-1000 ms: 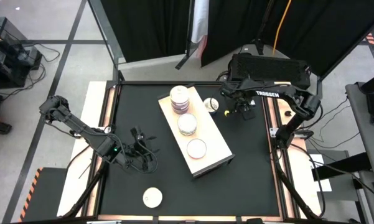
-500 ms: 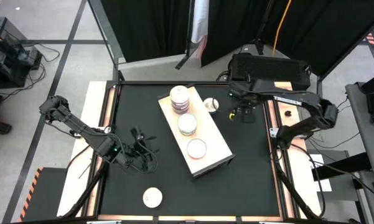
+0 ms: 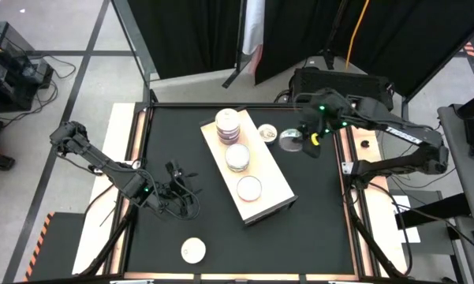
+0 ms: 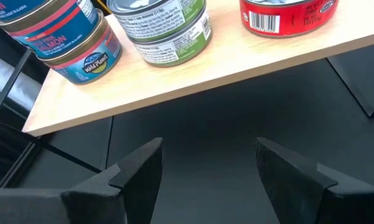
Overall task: Stack canned seafood by type on shelf
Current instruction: Stack the green tuna can on top of the green tuna cans on the shelf
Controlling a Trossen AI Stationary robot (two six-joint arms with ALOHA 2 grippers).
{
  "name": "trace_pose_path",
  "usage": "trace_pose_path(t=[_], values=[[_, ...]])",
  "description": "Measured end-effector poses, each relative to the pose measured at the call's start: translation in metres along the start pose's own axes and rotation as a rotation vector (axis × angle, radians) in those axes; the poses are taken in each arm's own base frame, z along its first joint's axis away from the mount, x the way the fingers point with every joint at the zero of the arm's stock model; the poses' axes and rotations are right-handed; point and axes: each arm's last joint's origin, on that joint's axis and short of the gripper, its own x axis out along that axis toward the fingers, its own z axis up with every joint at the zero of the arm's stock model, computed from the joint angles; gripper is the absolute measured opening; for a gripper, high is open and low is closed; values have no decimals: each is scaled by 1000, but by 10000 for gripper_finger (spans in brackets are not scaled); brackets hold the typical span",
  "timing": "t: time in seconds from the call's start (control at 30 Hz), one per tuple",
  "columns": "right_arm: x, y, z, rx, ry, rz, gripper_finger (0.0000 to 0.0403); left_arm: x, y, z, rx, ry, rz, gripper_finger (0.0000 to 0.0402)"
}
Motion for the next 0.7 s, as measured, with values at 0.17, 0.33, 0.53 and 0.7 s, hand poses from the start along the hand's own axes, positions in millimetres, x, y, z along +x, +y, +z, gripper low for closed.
trace_pose_path(t=[0.17, 0.33, 0.53, 0.7], values=[[-10, 13, 16, 70, -206, 135, 145, 0, 1, 1, 9, -16, 27, 254], [-11, 29, 37, 53, -379, 290, 146, 0, 0, 5, 34, -66, 57, 254], [0, 42, 59, 21, -517, 367, 146, 0, -2, 11, 65, -112, 58, 254], [20, 53, 71, 35, -536, 421, 146, 0, -2, 15, 104, -145, 78, 254]])
